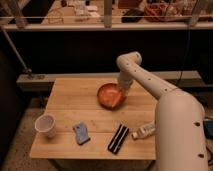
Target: Place the pepper in the ceramic bowl
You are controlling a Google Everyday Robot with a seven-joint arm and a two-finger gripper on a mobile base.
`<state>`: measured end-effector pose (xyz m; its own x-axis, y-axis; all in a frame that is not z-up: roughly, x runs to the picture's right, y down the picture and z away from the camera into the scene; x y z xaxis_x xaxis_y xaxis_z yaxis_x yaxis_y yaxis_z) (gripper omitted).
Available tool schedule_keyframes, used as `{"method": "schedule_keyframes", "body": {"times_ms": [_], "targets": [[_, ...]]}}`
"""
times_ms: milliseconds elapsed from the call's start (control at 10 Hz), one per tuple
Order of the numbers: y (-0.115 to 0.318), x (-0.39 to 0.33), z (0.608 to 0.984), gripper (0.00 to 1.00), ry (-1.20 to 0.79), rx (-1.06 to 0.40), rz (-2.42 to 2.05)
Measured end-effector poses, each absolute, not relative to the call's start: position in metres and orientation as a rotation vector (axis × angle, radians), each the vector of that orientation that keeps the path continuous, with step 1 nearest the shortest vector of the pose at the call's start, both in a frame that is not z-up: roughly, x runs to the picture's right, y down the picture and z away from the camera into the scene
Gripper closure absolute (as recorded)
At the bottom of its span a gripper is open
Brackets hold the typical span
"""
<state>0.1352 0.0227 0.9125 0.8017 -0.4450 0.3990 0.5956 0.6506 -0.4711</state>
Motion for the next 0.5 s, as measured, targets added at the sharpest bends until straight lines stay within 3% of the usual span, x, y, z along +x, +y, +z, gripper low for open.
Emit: {"method": "schedule_keyframes", "body": {"times_ms": [300,500], "targets": [[0.0256,0.1285,0.9121,0.51,-0.264,-0.625,-0.602],[0.0265,0.1244,0.9119,0.43,-0.267,-0.624,-0.604]]}}
